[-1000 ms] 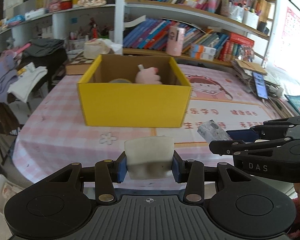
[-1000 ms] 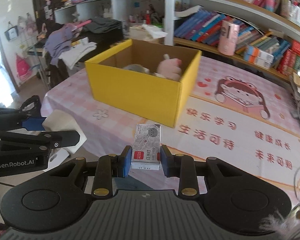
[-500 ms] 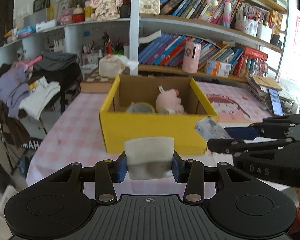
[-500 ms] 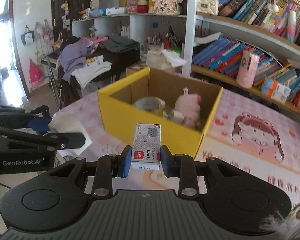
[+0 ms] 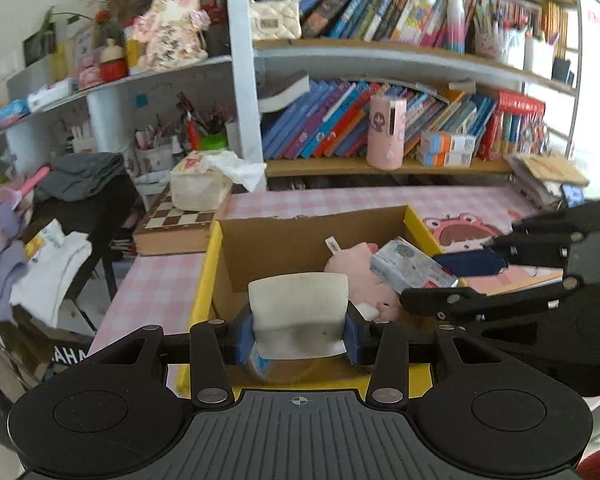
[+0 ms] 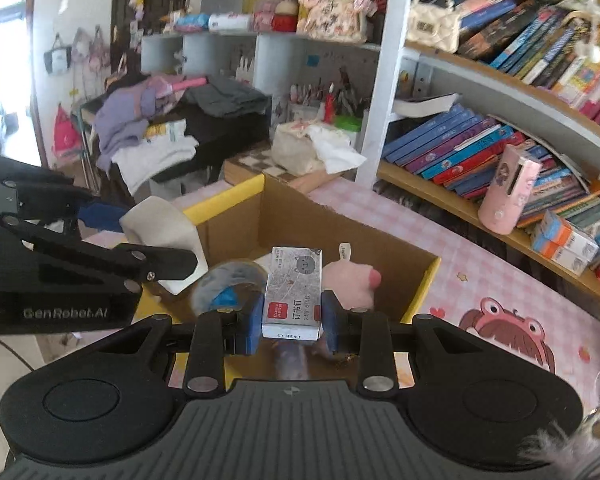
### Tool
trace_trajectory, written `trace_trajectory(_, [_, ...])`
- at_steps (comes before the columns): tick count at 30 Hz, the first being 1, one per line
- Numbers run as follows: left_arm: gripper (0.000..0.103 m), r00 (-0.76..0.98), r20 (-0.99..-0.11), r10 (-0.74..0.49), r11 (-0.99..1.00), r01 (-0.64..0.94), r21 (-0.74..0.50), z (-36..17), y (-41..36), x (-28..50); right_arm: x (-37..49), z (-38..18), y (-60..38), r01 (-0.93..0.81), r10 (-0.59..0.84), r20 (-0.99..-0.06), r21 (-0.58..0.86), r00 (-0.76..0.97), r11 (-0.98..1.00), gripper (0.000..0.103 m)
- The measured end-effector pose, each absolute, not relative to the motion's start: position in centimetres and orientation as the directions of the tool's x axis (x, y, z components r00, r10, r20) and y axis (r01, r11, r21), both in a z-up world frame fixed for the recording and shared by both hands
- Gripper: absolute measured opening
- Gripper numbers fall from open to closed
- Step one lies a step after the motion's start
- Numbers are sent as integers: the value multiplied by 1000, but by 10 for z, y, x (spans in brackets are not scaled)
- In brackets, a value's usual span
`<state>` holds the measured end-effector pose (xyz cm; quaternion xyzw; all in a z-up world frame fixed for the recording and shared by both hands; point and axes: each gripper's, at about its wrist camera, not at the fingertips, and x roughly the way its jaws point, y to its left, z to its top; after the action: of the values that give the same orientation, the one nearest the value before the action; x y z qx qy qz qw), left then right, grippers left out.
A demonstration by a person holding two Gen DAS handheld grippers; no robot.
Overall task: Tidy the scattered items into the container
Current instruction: 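Lower both held items into the yellow box and open both tools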
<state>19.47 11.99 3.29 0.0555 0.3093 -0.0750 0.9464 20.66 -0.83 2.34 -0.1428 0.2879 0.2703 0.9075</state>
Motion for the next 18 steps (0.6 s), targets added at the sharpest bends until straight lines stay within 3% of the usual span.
trace_trajectory(5, [42, 759, -632, -154, 974, 225, 33, 29, 125, 240, 248, 7, 6, -652, 407, -673, -148, 618, 744, 29])
trace_trajectory(18, [42, 605, -788, -112, 952, 293, 90, -8, 109, 350, 317, -36, 45, -788, 356, -803, -212, 477, 578, 30])
